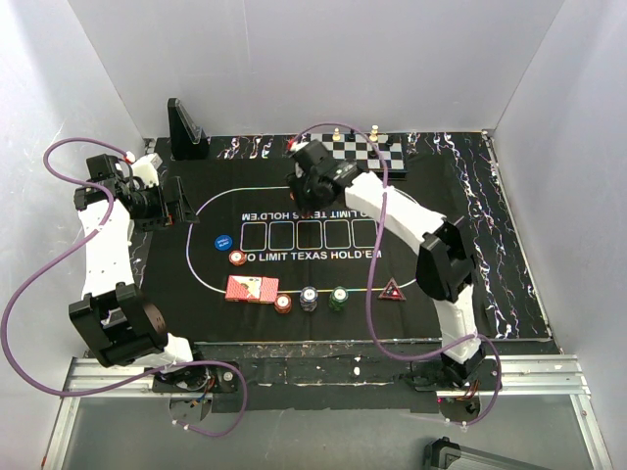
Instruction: Distribute texas hold em gaming equipment
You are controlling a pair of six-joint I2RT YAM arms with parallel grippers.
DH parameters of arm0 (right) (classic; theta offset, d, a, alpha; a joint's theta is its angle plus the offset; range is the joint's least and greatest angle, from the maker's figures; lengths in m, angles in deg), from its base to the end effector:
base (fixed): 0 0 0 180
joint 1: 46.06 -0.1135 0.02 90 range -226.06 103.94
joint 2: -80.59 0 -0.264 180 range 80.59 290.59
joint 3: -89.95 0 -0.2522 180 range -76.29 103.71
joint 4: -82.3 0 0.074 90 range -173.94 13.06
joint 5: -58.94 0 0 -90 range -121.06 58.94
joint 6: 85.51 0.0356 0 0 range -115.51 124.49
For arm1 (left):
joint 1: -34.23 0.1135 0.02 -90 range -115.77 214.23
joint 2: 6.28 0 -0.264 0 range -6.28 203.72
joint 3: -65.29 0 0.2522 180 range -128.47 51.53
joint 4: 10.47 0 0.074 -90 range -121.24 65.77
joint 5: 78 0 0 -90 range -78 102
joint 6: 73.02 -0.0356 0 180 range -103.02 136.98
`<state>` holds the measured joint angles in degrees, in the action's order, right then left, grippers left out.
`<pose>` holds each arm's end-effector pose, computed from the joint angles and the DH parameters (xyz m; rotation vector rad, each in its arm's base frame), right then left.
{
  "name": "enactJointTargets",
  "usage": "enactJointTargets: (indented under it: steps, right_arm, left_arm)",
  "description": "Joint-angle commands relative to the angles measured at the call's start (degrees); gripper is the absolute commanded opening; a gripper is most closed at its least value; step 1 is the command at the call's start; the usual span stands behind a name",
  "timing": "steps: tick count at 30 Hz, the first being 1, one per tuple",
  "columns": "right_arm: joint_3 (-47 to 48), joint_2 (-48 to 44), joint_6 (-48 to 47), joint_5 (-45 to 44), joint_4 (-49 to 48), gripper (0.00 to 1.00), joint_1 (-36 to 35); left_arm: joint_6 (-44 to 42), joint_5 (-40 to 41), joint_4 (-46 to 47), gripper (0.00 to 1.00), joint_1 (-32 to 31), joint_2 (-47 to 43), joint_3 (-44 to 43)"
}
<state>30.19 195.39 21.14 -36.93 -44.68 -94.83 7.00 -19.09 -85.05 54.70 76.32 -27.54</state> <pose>0.3030 0.3402 0.2963 -0.6272 2.3537 0.4057 0.2682 0.0805 0.3259 -0.0716 2.5292 -0.5268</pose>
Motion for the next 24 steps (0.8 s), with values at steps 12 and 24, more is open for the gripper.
enactJointTargets:
  steps: [12,24]
  right_arm:
    - [21.84,23.53,-2.76,-0.02,2.22,0.09,13.53]
    - [24.13,28.02,-1.70,-0.19,-0.77,0.06,14.85]
  left_arm:
    - [-5.05,-3.01,-1.49,1.00,0.27,0.71,0.67]
    - [-5.40,-4.51,-1.15,1.00,0.27,1.50,0.93]
